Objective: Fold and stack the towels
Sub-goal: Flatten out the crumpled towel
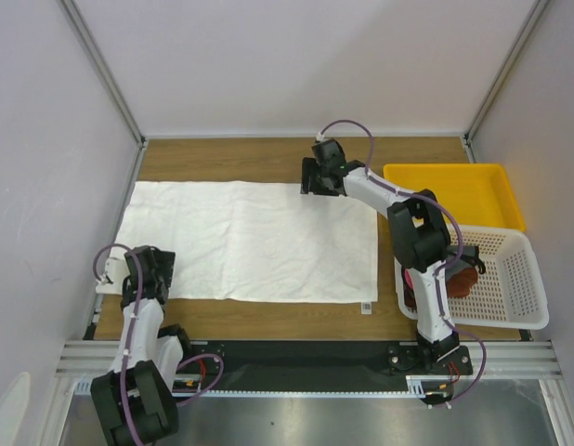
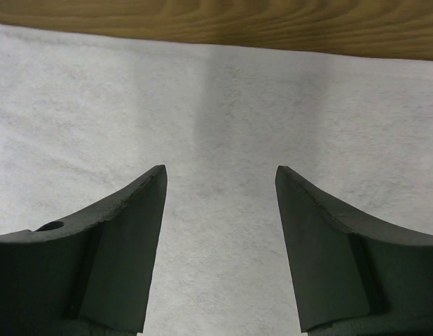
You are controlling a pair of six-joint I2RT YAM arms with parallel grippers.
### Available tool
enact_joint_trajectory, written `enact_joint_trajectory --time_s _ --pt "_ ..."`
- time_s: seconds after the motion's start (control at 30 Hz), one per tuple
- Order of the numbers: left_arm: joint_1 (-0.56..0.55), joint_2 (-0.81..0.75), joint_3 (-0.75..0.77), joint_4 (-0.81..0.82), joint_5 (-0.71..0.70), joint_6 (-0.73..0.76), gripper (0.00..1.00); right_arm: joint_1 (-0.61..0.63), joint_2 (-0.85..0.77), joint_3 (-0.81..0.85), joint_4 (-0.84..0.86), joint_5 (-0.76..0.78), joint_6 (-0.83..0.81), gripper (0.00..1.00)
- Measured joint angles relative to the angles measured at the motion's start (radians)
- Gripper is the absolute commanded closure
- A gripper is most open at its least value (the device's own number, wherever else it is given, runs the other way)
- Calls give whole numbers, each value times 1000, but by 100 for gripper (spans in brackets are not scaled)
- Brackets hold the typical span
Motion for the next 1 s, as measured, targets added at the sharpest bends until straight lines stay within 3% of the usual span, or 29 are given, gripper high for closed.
enact_joint_trajectory --time_s 0.17,0.33,0.6,0.8,1.0 --pt "-142 -92 61 -118 -37 67 11 -27 -36 -35 -27 51 0 31" --pt "-423 -154 187 -179 -130 159 11 -42 -118 -129 -39 79 0 31" --pt "-874 49 259 -252 -289 183 11 -85 -151 -216 -33 113 14 31" --pt "-1035 164 261 -303 -352 175 11 -126 -153 -269 -33 119 18 31" --pt "-1110 240 291 -322 -391 174 11 -136 -135 -261 -20 134 11 31"
